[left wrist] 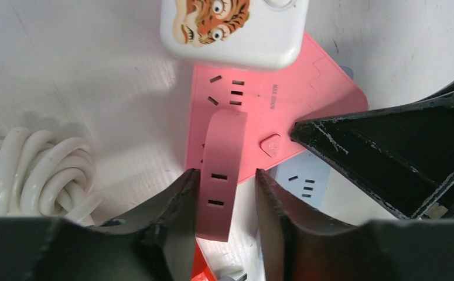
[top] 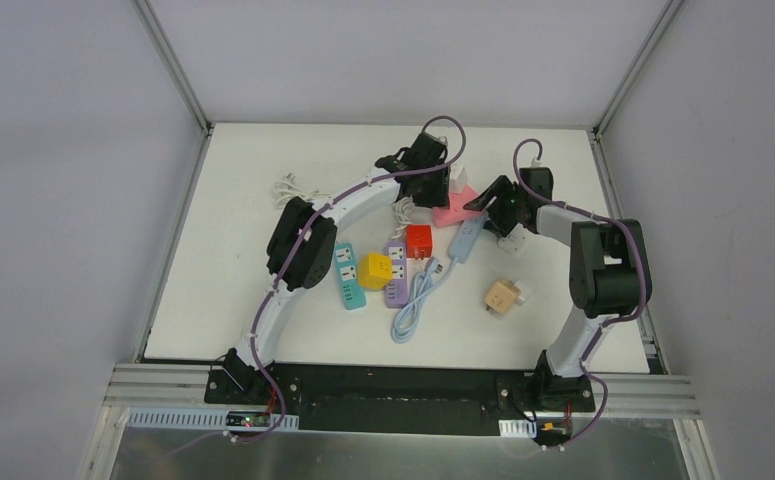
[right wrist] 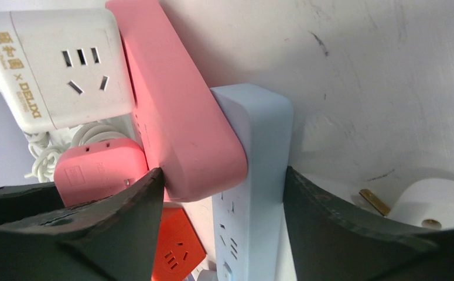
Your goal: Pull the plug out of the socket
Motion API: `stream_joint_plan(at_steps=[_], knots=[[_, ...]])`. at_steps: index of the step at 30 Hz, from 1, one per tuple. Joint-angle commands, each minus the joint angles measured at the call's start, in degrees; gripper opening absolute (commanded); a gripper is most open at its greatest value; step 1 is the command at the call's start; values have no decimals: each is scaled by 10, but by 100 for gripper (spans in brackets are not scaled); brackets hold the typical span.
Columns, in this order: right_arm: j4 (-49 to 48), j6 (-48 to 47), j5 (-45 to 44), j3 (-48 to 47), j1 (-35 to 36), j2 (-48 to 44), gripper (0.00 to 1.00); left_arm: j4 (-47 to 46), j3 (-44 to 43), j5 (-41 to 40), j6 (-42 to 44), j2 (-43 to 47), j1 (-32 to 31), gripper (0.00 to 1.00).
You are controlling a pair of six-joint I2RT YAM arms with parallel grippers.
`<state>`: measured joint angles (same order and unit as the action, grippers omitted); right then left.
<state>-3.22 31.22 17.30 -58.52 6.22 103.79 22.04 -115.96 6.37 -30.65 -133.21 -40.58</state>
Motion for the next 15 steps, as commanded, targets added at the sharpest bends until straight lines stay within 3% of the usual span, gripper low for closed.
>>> stream_joint_plan(at_steps=[1, 7, 11, 15], knots=[[-3, -13, 8, 22, -2, 18, 55, -4, -26, 33, -8, 1, 11, 29], [29, -38, -34, 31, -1, 18, 47, -2, -17, 36, -15, 27, 21, 0], [63, -45, -62, 30, 2, 24, 43, -17, -9, 51, -36, 47, 25, 0], [86, -50, -84, 17, 14, 37, 24, -119, 31, 131, -116, 57, 31, 0]])
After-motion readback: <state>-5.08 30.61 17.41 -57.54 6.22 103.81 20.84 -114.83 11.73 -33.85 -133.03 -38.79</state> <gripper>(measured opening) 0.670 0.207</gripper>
